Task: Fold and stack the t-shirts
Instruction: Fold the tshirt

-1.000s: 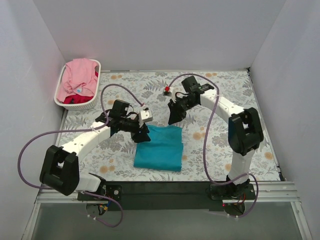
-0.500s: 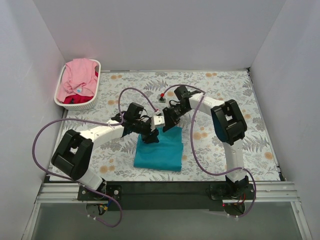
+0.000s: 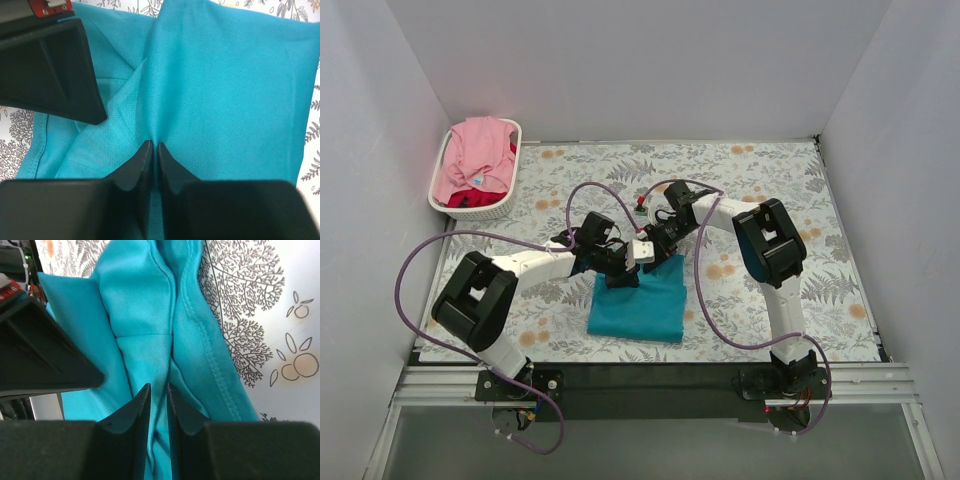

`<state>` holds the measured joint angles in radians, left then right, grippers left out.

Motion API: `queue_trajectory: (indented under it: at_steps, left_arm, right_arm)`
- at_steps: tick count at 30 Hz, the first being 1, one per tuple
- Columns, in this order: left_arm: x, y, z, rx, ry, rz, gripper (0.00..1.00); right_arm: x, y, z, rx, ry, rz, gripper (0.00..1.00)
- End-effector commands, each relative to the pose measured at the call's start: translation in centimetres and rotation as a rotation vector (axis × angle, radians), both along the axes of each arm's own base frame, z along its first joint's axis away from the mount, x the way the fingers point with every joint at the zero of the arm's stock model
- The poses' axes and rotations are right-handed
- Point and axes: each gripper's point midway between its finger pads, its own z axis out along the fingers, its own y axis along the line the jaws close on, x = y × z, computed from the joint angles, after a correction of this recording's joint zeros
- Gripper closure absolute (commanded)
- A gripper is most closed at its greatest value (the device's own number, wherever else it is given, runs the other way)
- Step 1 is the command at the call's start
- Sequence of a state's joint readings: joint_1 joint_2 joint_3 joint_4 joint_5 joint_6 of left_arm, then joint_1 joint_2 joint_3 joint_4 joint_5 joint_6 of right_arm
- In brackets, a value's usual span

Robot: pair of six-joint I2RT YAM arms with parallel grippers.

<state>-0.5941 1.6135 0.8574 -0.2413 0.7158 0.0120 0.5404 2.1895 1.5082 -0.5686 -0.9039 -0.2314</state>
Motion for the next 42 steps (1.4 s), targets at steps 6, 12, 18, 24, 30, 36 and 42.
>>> queue_trajectory:
  at_steps: [6,12,18,24,30,36,42]
  left_arm:
    - [0.5,0.0,2.6,-0.022,-0.073,0.007,1.00]
    - [2.9,0.1,4.6,-0.051,-0.153,0.050,1.00]
    - [5.7,0.3,4.8,-0.057,-0.195,0.084,1.00]
    - [6.2,0.7,2.5,-0.036,-0.200,0.065,1.00]
    - [4.4,0.8,0.6,-0.035,-0.158,0.039,1.00]
    - [2.6,0.6,-0.3,-0.016,-0.118,0.031,1.00]
    - [-0.6,0.1,-0.6,0.040,-0.003,0.060,1.00]
  right_arm:
    - [-0.9,-0.3,-1.9,-0.035,-0.010,0.027,0.77]
    - [-1.8,-0.8,-2.6,-0.062,-0.037,0.054,0.77]
    - [-2.0,-0.9,-2.8,-0.072,-0.050,0.064,0.77]
    - [-0.9,-0.8,-2.1,-0.087,-0.096,0.056,0.77]
    - [2.1,-0.6,1.5,-0.101,-0.259,0.036,0.75]
    - [4.7,-0.3,4.6,-0.111,-0.380,0.024,0.74]
    - [3.3,-0.2,3.8,-0.081,-0.297,0.068,0.75]
